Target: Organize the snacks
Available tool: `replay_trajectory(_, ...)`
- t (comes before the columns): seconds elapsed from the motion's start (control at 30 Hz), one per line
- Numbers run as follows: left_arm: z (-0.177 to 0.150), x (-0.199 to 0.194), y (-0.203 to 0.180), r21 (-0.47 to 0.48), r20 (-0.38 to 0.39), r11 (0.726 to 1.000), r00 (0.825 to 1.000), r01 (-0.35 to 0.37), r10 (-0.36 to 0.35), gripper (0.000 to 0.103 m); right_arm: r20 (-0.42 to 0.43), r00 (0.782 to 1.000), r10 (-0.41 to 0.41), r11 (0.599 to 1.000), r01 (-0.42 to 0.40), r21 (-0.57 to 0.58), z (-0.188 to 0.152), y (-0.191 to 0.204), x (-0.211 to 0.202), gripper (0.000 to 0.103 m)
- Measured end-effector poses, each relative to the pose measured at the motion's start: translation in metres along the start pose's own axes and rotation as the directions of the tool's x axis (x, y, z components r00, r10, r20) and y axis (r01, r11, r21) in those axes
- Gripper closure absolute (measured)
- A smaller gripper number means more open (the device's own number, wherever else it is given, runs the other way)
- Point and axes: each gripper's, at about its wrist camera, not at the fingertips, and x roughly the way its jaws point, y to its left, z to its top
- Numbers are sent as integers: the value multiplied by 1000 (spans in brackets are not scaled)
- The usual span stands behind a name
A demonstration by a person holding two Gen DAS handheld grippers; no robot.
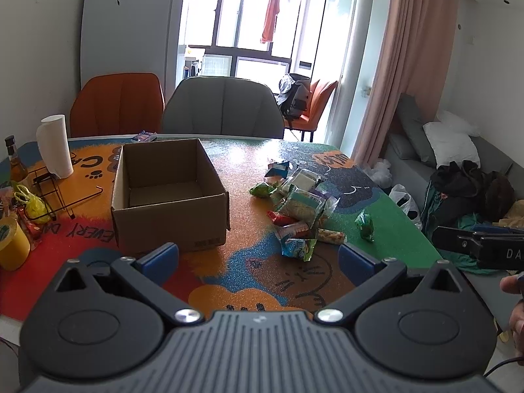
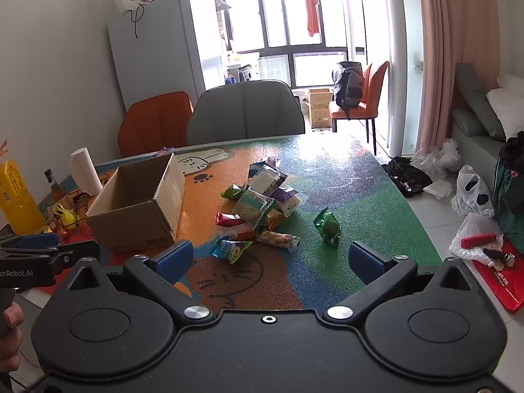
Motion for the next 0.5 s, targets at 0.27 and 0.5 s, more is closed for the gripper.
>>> replay_trajectory(0.27,-1,-6,4,-12,13,1000,1000,-5,6,0,8,1000,7,1000,-7,-12,-1,4,-3,0)
replay_trajectory(0.5,-3,-8,3,-8,14,1000,1000,1,-1,0,10,1000,5,1000,-5,-14,0,6,-4,0)
